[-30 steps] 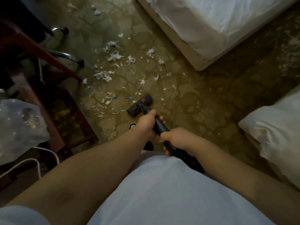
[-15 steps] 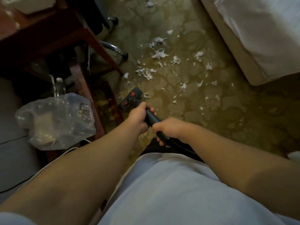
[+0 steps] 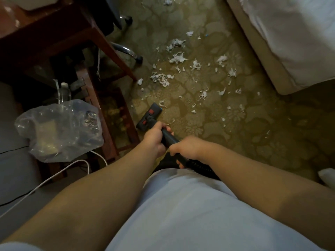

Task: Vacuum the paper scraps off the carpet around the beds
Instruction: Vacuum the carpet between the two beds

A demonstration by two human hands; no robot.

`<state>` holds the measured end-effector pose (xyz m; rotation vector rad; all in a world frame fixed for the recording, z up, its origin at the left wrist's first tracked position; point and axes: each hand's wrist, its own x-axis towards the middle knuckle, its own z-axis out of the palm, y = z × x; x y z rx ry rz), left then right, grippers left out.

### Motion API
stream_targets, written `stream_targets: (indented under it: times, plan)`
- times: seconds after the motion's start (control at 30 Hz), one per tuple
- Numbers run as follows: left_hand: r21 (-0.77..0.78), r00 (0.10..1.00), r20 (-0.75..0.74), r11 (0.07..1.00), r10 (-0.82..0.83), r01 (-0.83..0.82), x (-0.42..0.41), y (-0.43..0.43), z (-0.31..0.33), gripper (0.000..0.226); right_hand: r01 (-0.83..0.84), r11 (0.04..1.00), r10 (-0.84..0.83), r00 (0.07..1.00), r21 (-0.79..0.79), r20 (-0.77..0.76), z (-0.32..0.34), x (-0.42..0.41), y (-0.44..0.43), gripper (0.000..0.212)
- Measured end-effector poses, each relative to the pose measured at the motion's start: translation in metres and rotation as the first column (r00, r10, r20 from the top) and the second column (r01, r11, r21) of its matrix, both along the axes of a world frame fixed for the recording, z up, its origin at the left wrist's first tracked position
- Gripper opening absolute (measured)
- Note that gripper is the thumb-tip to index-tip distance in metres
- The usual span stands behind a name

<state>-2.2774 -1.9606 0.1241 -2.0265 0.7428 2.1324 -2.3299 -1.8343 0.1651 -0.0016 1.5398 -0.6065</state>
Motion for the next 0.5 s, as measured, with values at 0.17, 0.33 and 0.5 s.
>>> stream_targets:
  times: [0.17, 0.33, 0.5]
  plan:
    - [0.037, 0.999, -0.019, 0.999, -0.034, 0.035, -0.003, 0.054, 0.000, 0.008, 0.053, 0.998, -0.053, 0.999, 0.019, 0.012, 0.007, 0.001, 0.054, 0.025]
    - [0.078, 0.996, -0.059, 0.994, -0.072, 0.077, -0.007, 0.142, 0.001, 0.006, 0.065, 0.996, -0.064, 0.998, 0.063, -0.011, 0.019, -0.003, 0.143, 0.031]
    - [0.119, 0.985, -0.129, 0.984, -0.114, 0.130, -0.013, 0.232, 0.005, 0.013, 0.144, 0.984, -0.144, 0.990, 0.108, -0.009, 0.036, -0.005, 0.235, 0.025]
